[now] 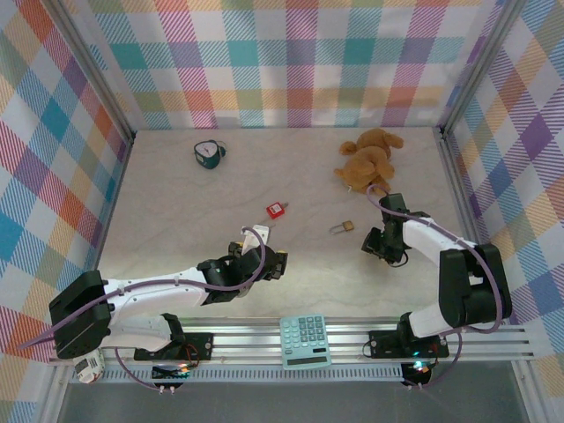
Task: Unlock with the key
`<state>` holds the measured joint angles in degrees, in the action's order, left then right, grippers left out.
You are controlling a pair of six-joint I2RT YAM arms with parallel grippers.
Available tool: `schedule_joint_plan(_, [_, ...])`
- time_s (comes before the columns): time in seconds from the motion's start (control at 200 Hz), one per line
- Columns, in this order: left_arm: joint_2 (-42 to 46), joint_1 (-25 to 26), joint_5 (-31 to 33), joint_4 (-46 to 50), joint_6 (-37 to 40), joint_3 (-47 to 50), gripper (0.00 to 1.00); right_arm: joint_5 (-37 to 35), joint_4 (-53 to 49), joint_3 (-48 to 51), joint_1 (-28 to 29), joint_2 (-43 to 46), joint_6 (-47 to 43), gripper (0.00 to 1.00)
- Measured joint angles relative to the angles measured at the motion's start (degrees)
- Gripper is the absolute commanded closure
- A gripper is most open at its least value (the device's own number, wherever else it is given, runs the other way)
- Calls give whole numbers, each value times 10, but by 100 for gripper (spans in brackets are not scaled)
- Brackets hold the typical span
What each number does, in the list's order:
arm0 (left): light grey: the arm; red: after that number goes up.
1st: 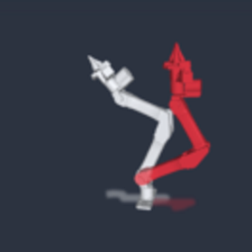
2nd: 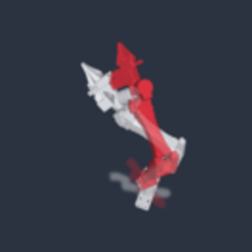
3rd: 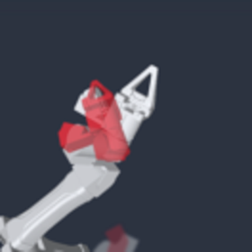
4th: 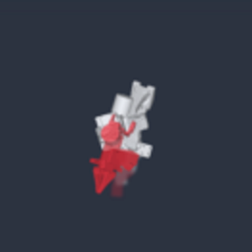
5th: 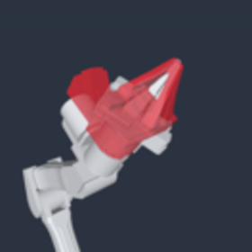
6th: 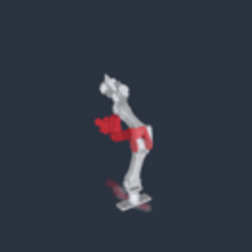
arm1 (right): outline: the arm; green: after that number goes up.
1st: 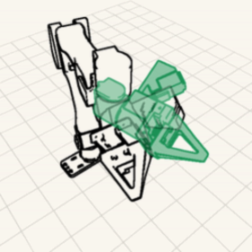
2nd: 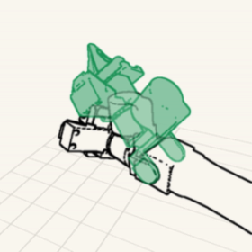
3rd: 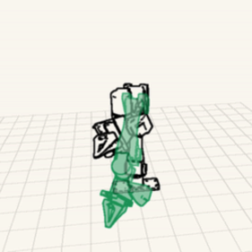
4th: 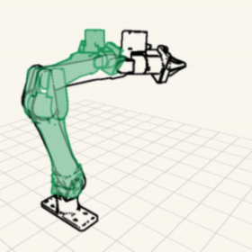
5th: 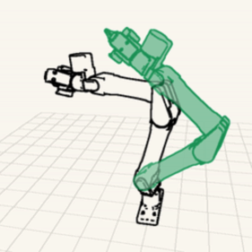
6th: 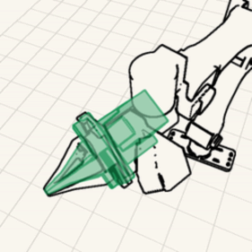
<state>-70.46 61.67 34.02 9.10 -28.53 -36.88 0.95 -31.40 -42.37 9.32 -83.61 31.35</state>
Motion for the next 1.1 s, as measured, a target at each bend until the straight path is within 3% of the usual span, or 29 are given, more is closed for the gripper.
schedule_joint_plan(0.305, [0,0,0,0,0,0,2,26,45,1,0,-14,0,53])
schedule_joint_plan(0.585, [0,0,0,0,0,0,2,26,21,-32,3,-42,-5,53])
schedule_joint_plan(0.84, [0,0,1,0,0,0,1,28,46,-43,5,-14,-10,52])
schedule_joint_plan(1.1, [-12,0,0,0,7,0,2,-44,16,-46,5,3,-21,47])
